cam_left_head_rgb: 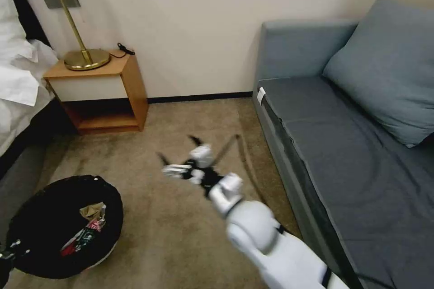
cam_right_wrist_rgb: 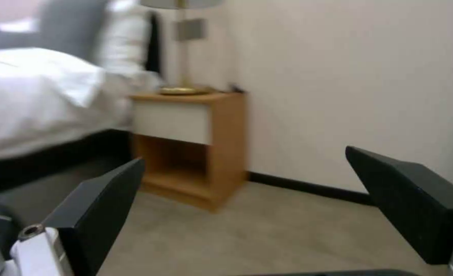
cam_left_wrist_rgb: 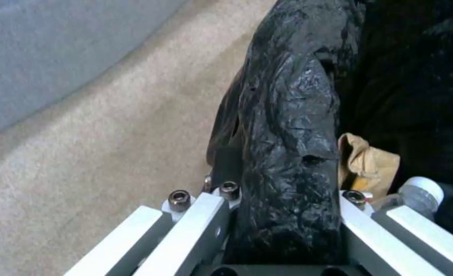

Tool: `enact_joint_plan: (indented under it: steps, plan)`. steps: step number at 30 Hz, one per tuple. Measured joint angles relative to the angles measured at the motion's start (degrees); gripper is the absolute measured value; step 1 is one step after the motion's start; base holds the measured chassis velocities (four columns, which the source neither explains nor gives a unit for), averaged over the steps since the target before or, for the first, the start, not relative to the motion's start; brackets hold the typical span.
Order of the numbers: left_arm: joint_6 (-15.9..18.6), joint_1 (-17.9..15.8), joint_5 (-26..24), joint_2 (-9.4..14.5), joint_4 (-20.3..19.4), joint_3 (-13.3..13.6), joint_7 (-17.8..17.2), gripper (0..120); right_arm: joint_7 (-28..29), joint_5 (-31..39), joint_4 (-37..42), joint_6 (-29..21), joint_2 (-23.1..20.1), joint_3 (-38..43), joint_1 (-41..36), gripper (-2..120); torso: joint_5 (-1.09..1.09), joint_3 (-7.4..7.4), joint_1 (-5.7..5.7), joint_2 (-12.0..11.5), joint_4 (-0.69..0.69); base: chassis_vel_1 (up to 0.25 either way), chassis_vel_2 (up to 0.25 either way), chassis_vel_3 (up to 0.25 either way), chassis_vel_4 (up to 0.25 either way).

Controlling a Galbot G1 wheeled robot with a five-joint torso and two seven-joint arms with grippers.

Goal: Pick up the trash bin, then pick up the garbage on the floor and place it into the trash bin.

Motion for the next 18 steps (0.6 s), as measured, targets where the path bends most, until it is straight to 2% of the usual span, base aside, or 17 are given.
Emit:
enact_joint_plan:
  steps: [2,4,5,8,14,18]
  plan:
    - [0.0,-0.2,-0.2,0.1,0.3,0.0,0.0,2,-0.2,0.0,0.9,0.6,-0.2,2.7,-2.9,100,0.00,0.00,0.00,0.0,-0.01,0.000,0.000,0.000,0.000]
    - [0.0,-0.3,-0.5,0.4,1.0,0.0,-0.1,2,-0.5,0.7,2.3,3.4,-0.4,9.0,-9.6,100,0.00,0.00,0.00,0.0,-0.01,0.000,0.000,0.000,0.000]
    - [0.0,-0.3,-0.5,0.4,1.0,0.0,-0.1,2,-0.5,0.7,2.3,3.4,-0.4,9.0,-9.6,100,0.00,0.00,0.00,0.0,-0.01,0.000,0.000,0.000,0.000]
    - [0.1,-0.4,-1.6,0.7,1.5,0.0,-0.5,2,-0.8,1.3,3.2,8.5,0.7,17.1,-17.1,100,0.00,0.00,0.00,0.0,-0.01,0.000,0.000,0.000,0.000]
    - [0.1,-0.6,-2.3,0.5,1.8,-0.2,-1.1,2,-2.1,-0.2,4.8,14.6,2.2,23.6,-24.6,100,0.00,0.00,0.00,0.0,-0.02,0.000,0.000,0.000,0.000]
    - [0.1,-0.6,-3.1,0.3,2.4,-0.7,-1.5,2,-2.2,-0.6,5.1,15.8,2.5,24.1,-25.5,100,0.00,0.00,0.00,0.0,0.00,0.000,0.000,0.000,0.000]
